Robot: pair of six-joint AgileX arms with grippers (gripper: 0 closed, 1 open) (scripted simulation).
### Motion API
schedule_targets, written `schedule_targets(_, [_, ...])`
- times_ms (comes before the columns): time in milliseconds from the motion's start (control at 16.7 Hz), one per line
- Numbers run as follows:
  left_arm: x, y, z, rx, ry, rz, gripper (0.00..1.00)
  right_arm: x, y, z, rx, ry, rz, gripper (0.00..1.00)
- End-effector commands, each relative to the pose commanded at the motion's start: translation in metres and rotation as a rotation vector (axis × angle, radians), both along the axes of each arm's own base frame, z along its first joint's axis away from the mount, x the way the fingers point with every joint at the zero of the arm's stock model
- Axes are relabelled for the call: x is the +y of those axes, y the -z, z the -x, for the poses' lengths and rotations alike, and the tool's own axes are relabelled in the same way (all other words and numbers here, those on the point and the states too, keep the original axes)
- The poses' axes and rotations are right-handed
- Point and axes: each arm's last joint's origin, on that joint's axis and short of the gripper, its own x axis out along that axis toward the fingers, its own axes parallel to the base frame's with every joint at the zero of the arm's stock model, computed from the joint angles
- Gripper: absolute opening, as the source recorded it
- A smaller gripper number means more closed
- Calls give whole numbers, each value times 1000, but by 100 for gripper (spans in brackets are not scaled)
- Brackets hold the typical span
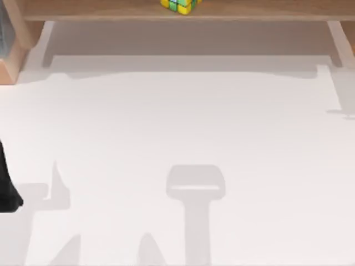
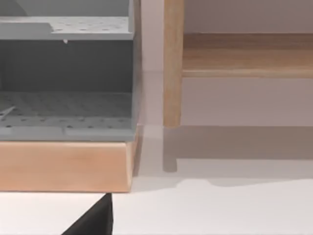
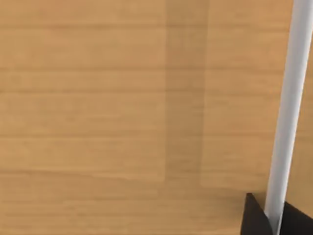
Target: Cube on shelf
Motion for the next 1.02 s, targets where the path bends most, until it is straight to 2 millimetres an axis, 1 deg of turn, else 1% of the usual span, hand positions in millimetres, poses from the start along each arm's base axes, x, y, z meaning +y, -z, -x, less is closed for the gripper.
schedule_targets(120, [0, 0, 0, 0, 0, 0, 100, -1, 0, 2, 2, 4, -3, 0])
schedule_targets(240, [0, 0, 0, 0, 0, 0, 100, -1, 2, -3, 11, 5, -8, 0])
schedule_targets(360, [0, 0, 0, 0, 0, 0, 100, -1, 4, -16, 15, 5, -10, 0])
schedule_targets(540, [0, 0, 0, 0, 0, 0, 100, -6, -5, -43, -18, 5, 9, 0])
schedule_targets(660, [0, 0, 0, 0, 0, 0, 100, -4, -3, -57, -9, 5, 3, 0])
schedule_targets(780, [0, 0, 0, 0, 0, 0, 100, -2, 0, -61, 2, 4, -3, 0])
schedule_targets(1020, [0, 0, 0, 0, 0, 0, 100, -4, 0, -60, 5, 10, -6, 0])
